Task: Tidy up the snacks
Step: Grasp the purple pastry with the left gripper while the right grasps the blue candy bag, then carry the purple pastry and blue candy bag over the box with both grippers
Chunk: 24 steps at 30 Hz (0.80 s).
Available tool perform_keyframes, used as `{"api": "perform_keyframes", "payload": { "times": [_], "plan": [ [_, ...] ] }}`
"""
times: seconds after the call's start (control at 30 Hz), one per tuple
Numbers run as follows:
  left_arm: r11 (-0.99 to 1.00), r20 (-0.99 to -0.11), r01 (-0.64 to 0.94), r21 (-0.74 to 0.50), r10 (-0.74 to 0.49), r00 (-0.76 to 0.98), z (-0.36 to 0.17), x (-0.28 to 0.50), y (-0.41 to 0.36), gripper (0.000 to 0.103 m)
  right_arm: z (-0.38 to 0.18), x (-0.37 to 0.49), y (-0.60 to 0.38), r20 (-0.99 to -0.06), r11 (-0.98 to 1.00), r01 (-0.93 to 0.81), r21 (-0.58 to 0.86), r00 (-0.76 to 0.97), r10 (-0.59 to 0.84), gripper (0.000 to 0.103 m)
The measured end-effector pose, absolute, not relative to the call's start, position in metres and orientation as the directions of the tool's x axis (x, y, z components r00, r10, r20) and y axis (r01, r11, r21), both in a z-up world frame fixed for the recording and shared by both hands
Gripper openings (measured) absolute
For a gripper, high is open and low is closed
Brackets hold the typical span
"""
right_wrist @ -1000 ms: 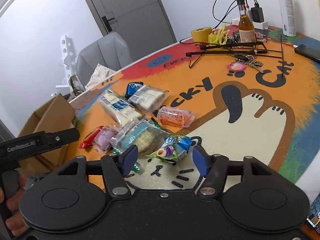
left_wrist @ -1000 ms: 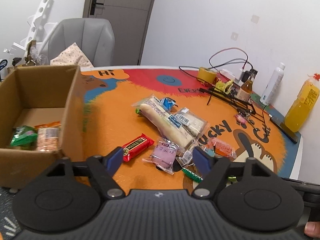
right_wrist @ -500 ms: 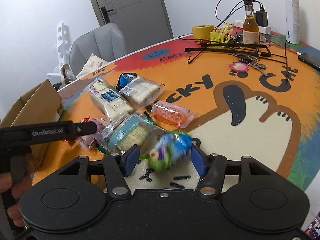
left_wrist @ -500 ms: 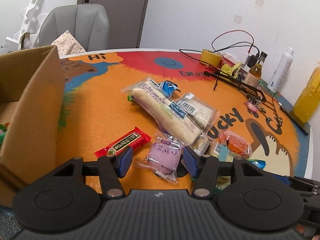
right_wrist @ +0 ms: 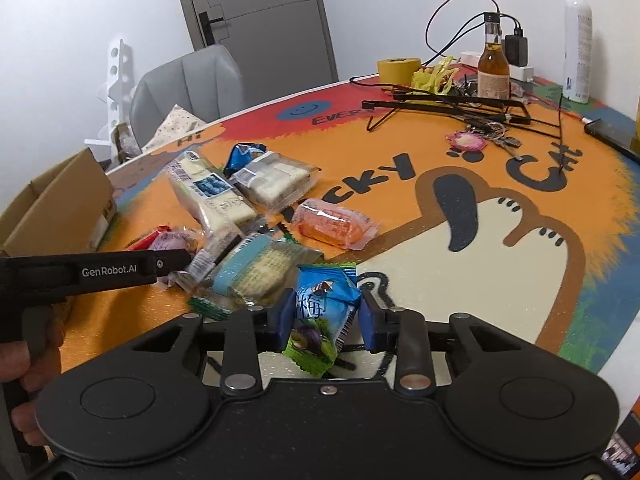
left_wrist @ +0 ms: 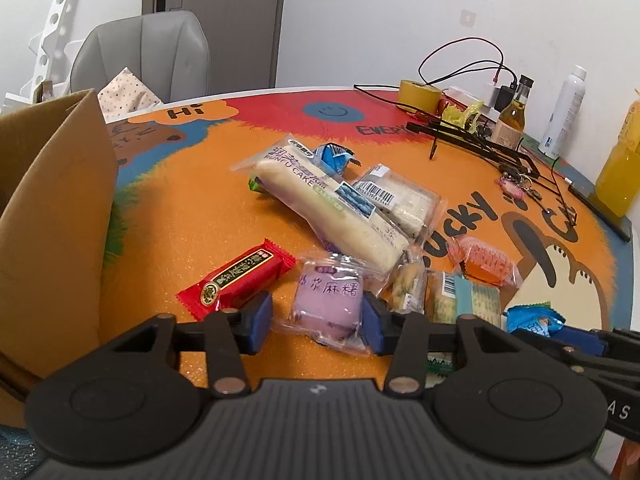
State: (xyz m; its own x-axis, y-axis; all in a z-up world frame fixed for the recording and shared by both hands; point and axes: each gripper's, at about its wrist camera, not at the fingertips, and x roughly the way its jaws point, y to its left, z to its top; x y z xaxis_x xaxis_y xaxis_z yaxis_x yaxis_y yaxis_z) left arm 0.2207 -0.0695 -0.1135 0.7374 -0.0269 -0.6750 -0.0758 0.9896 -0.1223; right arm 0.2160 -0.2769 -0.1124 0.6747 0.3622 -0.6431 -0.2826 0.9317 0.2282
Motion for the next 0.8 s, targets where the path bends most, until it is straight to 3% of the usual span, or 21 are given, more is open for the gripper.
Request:
{"api": "perform_keyframes", "payload": {
  "times": [0.8],
  "plan": [
    [0.987,-0.59,-0.067,-0.145,-0.032,0.807,-0.049,0.171,-0.036,0.042,-0.059,0.194,-0.238,-0.516,0.902,-0.345,0.26,0.74,0.432,0.031]
  ]
}}
